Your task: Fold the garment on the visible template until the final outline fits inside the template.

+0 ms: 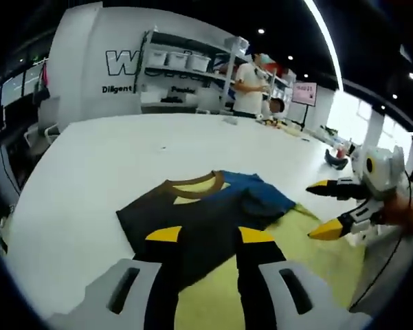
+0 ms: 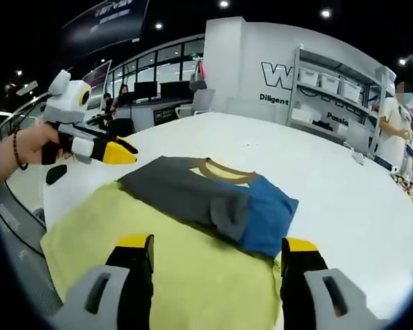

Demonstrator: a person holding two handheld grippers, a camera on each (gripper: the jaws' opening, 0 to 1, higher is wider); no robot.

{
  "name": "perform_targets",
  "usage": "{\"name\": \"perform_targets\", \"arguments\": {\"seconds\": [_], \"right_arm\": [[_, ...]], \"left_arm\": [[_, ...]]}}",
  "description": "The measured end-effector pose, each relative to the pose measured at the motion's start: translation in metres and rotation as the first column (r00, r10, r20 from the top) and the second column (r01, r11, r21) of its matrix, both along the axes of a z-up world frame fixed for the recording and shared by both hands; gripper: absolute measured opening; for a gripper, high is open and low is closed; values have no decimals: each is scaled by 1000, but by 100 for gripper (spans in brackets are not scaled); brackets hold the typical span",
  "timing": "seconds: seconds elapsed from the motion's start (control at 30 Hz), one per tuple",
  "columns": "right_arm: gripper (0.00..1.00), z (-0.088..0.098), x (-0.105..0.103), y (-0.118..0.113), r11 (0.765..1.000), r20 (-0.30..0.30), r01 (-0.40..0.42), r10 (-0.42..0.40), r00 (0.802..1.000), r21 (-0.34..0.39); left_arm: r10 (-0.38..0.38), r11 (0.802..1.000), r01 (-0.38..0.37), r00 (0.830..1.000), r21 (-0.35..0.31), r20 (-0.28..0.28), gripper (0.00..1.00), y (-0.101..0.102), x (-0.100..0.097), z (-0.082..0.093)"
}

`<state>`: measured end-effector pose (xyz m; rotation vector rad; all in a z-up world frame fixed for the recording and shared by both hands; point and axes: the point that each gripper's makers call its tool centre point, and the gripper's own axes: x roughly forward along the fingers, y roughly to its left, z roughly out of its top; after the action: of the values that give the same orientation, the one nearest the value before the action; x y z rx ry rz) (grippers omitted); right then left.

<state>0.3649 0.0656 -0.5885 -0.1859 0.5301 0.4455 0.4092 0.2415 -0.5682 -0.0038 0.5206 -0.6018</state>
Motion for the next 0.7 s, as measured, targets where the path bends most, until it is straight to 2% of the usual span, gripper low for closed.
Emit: {"name": "perform_targets", "arguments": {"seconds": [0.1,0.23,0.27,0.33,0.43,0.53,0.7], "right_arm": [[76,-3,1,0,1000,-4,-8,7,1000,-14],[70,-4,1,1,999,-1,-13,13,1000,-42],[69,-3,6,-2,999,3,-3,3,1000,-34],[67,-3,9,-3,1000,-1,-1,1,1000,-28],[62,0,13,-5,999,30,-9,10,999,-45],[61,2,19,-7,999,37,-5,7,999,-49],[56,0,27,-4,997,37,-22,24,999,-67]], "left_arm": [[2,997,-1,1000,74,-4,26,11,-2,-13],[16,998,-14,999,54,-35,26,16,-6,-23],[14,998,-11,999,68,-44,26,18,-7,-26],[19,997,-16,999,79,-42,25,20,-6,-27],[38,997,-34,998,72,-59,25,22,-5,-31],[46,995,-41,997,95,-54,30,25,-5,-34],[49,995,-43,997,92,-66,28,25,-6,-37]]}}
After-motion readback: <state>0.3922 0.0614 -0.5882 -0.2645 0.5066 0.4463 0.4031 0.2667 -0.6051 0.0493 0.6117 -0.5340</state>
